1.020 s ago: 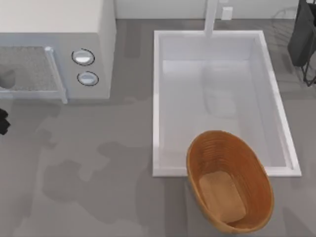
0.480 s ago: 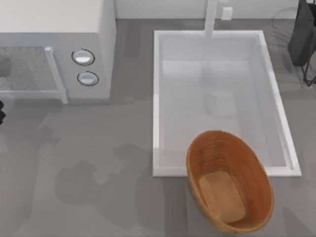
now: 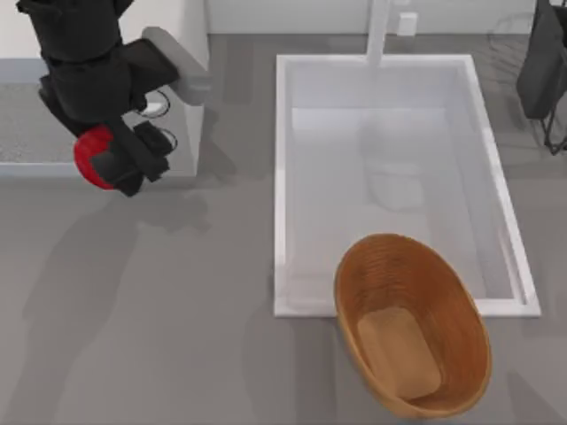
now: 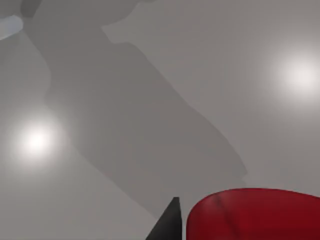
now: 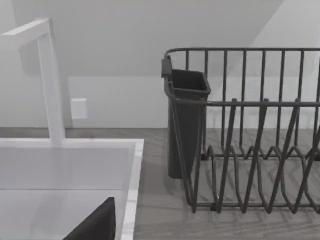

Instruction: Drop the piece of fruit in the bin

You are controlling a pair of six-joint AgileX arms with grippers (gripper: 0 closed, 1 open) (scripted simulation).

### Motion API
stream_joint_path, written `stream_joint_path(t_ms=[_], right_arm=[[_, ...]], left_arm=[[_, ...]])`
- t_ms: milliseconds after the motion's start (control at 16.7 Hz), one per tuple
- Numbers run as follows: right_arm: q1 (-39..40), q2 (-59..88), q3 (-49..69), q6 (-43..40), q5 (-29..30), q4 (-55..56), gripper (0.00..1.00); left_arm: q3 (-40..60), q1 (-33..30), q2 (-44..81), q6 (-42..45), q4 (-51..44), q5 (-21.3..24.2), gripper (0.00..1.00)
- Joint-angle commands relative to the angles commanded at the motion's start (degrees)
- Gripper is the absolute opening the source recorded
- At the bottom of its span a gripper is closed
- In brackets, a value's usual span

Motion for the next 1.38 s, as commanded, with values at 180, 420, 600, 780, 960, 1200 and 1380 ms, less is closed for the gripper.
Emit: stream_joint_path(t_ms=[180, 420, 600, 780, 960, 1200, 1380], right_arm=[[0.0, 0.0, 0.0, 0.0, 0.0, 0.0, 1.0], [0.0, 0.0, 0.0, 0.0, 0.0, 0.0, 1.0], [0.0, 0.0, 0.0, 0.0, 0.0, 0.0, 1.0], [0.0, 0.0, 0.0, 0.0, 0.0, 0.0, 1.0], [0.0, 0.0, 0.0, 0.0, 0.0, 0.0, 1.0], [0.0, 0.0, 0.0, 0.0, 0.0, 0.0, 1.0], [0.0, 0.0, 0.0, 0.0, 0.0, 0.0, 1.0]], left_arm=[[15.9, -14.5, 10.2, -0.3, -5.8, -1.8, 0.0], [34.0, -31.8, 21.8, -0.9, -12.2, -4.0, 0.0], [42.1, -40.1, 27.4, -1.4, -15.1, -5.5, 0.0], [45.0, -43.0, 29.5, -1.7, -16.1, -6.2, 0.0], [45.0, -43.0, 29.5, -1.7, -16.1, -6.2, 0.0], [42.6, -42.7, 28.7, -1.4, -13.9, -6.1, 0.0], [35.0, -42.4, 26.9, -1.0, -8.1, -6.1, 0.0]])
